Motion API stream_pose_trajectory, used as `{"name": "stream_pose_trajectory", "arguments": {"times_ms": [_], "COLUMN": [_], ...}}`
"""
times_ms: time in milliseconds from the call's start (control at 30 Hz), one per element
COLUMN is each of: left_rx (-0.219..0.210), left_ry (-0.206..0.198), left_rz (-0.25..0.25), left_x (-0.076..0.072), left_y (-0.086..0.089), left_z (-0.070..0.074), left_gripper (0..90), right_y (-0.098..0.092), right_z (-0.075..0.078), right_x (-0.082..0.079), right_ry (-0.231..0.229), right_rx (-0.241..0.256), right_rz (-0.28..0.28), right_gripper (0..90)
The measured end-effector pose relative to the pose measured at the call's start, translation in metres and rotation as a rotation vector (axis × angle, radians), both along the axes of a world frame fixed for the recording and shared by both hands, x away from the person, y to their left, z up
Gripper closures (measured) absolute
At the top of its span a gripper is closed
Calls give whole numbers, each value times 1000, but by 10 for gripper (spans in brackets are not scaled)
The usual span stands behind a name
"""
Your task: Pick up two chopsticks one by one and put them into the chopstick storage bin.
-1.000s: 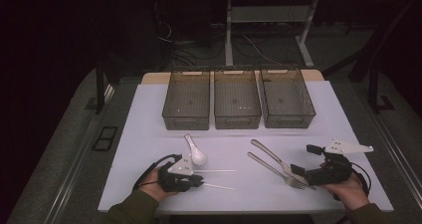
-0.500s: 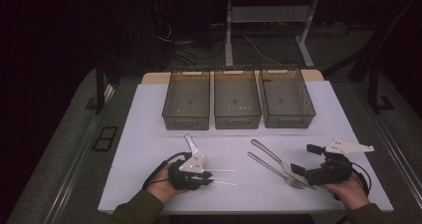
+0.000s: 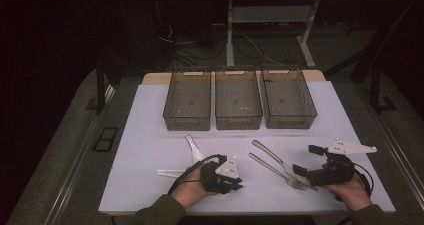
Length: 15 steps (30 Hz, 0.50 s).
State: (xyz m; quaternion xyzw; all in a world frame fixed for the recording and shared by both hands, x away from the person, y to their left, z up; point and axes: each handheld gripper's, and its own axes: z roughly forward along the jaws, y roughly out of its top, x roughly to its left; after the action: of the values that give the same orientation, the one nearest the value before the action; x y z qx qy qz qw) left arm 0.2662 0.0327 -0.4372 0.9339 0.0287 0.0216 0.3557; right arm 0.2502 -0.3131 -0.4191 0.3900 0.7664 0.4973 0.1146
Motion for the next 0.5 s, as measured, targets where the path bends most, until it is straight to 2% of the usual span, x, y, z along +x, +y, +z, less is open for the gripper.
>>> {"name": "stream_pose_trajectory", "arguments": {"times_ms": [133, 267, 400, 500], "left_rx": [17, 10, 19, 5], "left_ry": [7, 8, -11, -13], "left_rz": [1, 10, 38, 87], "left_x": [1, 2, 6, 11], "left_y": [-1, -3, -7, -9], "left_z": [-4, -5, -5, -5], "left_gripper": [813, 845, 852, 852], "right_y": [0, 1, 1, 0], "right_z": [0, 0, 0, 1], "right_x": [0, 0, 0, 0], "right_ry": [0, 0, 0, 0], "right_rx": [-1, -2, -2, 1], "right_rz": [2, 0, 0, -1], "right_gripper": [8, 9, 9, 8]}}
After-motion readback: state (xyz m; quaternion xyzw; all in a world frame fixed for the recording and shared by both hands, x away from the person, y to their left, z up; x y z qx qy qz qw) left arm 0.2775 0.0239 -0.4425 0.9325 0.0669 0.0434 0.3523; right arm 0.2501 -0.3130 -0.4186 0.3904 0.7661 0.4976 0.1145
